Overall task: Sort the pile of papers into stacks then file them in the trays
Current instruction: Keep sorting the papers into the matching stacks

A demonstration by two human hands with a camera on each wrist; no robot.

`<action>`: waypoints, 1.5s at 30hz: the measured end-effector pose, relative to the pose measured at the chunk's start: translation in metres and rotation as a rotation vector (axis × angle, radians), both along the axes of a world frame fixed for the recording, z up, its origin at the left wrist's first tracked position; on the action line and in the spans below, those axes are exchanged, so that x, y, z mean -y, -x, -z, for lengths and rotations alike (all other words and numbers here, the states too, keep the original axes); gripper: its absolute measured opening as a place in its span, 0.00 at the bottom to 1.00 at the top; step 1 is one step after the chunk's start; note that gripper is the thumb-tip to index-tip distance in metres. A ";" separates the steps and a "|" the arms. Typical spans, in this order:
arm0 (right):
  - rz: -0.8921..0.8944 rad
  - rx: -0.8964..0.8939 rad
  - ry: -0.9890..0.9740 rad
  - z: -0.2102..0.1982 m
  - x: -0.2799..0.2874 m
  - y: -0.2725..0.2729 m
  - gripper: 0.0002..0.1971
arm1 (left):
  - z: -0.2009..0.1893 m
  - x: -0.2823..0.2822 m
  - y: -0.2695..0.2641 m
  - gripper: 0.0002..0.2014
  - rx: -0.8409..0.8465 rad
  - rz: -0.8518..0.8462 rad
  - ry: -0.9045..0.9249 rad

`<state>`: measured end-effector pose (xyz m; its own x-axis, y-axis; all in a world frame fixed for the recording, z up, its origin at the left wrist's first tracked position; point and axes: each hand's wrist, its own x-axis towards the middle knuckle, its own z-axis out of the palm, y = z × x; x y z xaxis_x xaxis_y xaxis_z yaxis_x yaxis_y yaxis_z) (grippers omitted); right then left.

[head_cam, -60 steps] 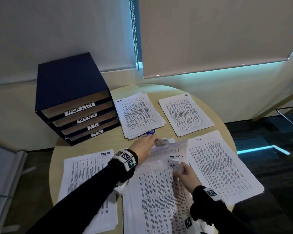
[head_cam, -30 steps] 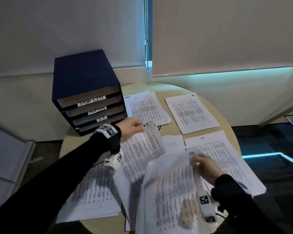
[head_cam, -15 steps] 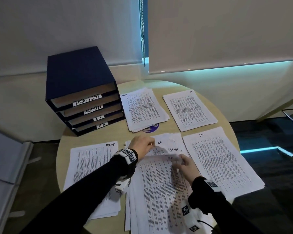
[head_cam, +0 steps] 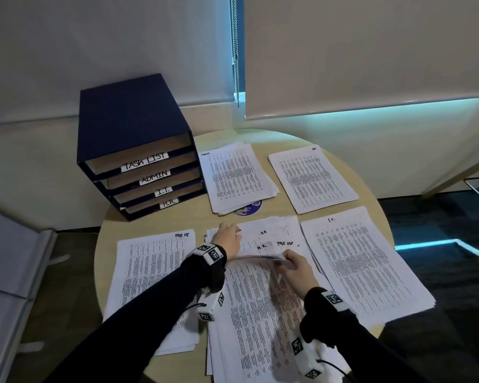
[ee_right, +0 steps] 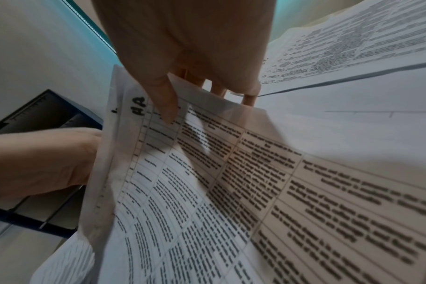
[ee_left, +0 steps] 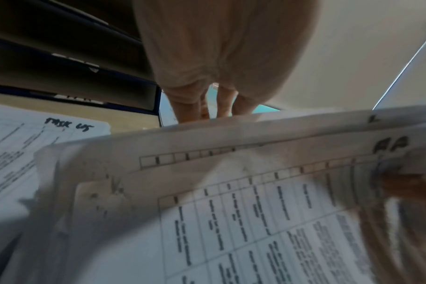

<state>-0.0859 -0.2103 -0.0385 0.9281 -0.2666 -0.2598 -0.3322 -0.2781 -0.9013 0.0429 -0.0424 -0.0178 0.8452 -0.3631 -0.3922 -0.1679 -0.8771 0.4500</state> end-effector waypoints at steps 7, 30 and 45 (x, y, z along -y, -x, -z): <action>0.052 0.050 -0.004 0.004 0.005 0.002 0.14 | -0.001 -0.006 -0.004 0.18 0.169 0.095 -0.046; 0.022 0.018 -0.047 -0.003 0.014 -0.004 0.04 | -0.020 -0.001 0.010 0.10 0.162 0.368 0.226; -0.012 0.078 -0.212 -0.040 0.009 -0.006 0.09 | -0.050 -0.009 0.018 0.15 0.231 0.246 0.359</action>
